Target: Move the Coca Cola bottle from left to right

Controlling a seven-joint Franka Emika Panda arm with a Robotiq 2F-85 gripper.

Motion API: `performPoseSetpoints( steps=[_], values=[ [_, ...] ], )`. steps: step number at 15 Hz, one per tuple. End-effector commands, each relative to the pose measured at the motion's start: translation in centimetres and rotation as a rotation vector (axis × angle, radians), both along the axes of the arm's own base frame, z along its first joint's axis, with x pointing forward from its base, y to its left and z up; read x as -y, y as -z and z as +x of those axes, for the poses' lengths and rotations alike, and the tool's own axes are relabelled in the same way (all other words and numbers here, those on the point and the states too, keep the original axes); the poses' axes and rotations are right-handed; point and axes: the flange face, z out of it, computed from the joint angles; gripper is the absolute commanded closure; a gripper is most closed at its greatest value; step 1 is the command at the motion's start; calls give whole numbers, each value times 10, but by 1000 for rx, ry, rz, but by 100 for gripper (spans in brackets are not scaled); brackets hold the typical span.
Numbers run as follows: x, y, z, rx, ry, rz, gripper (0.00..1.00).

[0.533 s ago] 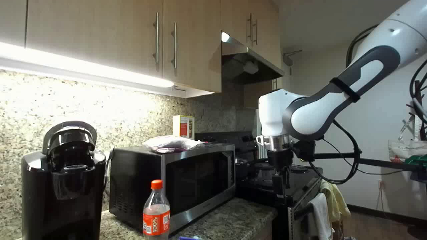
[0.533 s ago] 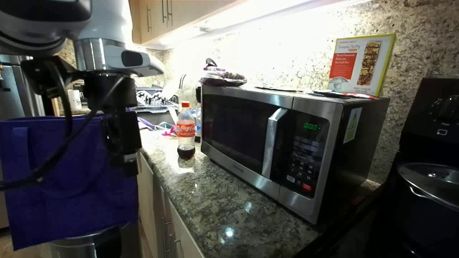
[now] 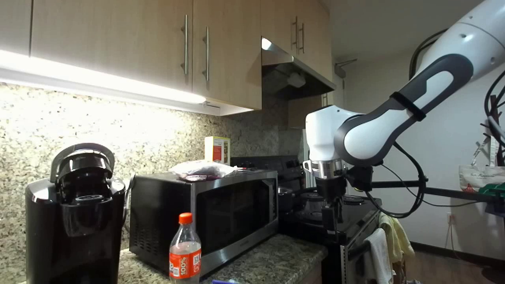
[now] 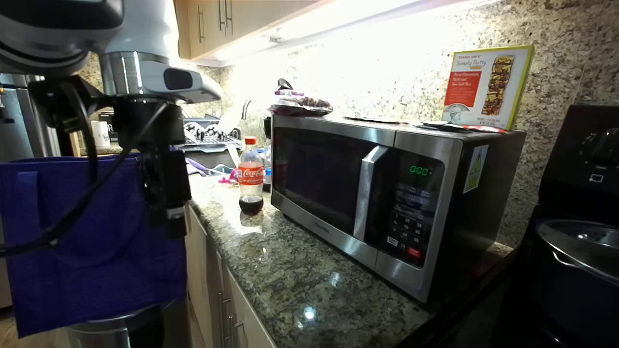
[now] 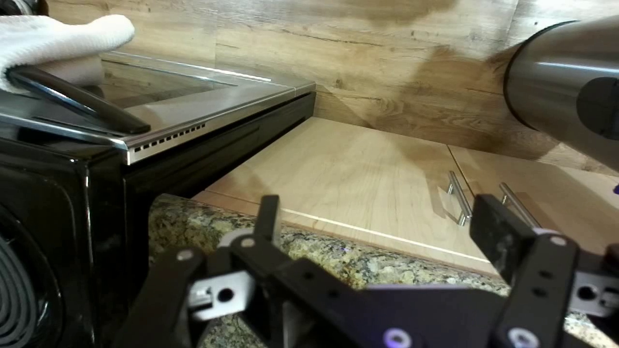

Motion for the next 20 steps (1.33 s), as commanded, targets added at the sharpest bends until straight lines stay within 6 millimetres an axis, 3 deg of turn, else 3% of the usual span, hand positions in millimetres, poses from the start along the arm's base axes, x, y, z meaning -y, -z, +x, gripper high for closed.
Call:
performPoseSetpoints(
  steps=[1, 5, 9, 14, 17, 20],
  values=[
    [0, -9, 13, 1, -23, 11, 0],
    [-9, -36, 54, 50, -82, -1, 0],
    [-42, -53, 115, 72, -201, -7, 0],
    [-96, -56, 177, 87, -322, -6, 0],
    [-127, -63, 194, 103, -361, -1, 0],
    [-152, -76, 197, 137, -387, 9, 0]
  ],
)
